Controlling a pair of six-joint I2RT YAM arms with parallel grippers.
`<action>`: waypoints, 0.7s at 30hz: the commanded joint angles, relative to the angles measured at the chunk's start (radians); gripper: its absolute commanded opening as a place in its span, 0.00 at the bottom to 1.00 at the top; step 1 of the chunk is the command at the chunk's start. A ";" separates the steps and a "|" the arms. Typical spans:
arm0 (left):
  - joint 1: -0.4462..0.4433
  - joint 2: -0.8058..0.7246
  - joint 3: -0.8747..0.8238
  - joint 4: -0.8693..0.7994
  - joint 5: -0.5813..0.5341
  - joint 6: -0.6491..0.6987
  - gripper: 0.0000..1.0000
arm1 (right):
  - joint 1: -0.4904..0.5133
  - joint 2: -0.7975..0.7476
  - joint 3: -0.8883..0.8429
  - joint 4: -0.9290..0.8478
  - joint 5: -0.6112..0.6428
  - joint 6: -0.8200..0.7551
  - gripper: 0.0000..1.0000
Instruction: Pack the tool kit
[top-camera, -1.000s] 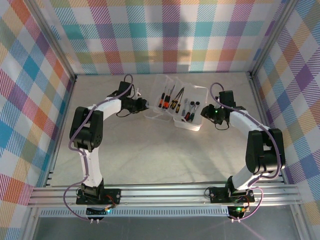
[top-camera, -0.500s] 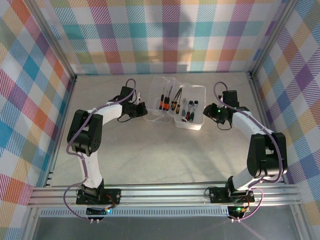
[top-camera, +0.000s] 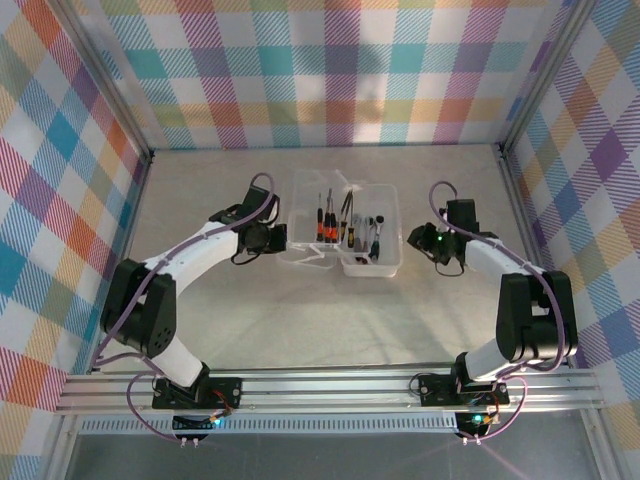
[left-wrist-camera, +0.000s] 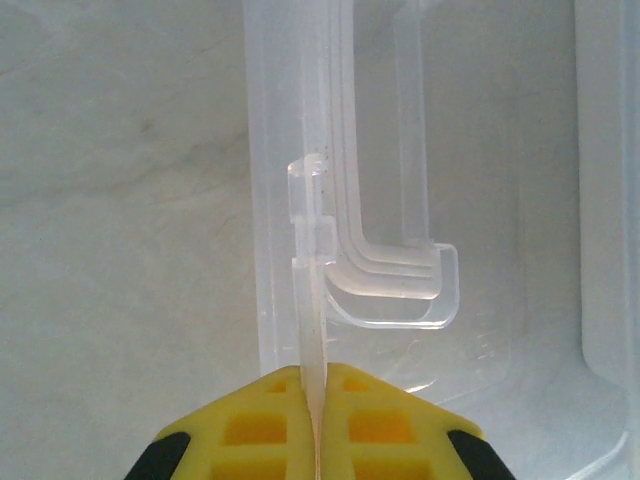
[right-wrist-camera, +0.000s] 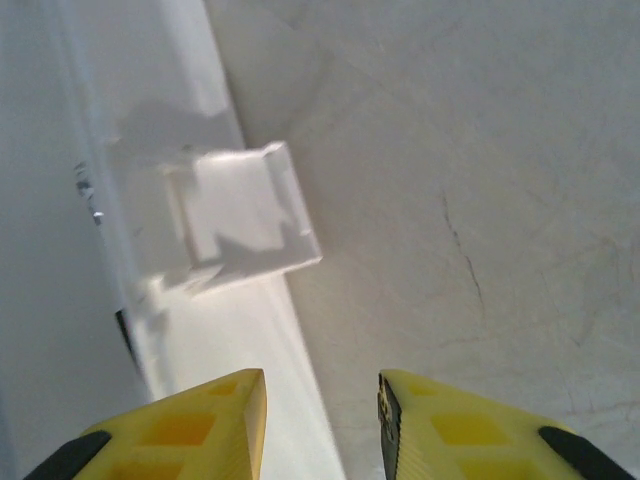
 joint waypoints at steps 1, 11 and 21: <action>-0.019 -0.081 0.004 -0.155 -0.072 0.007 0.00 | 0.009 -0.017 -0.057 0.095 -0.027 0.056 0.34; -0.138 -0.117 0.149 -0.346 -0.232 0.008 0.00 | 0.180 0.040 -0.059 0.171 -0.086 0.043 0.34; -0.278 -0.065 0.320 -0.470 -0.303 -0.010 0.00 | 0.251 0.099 -0.060 0.259 -0.166 0.073 0.34</action>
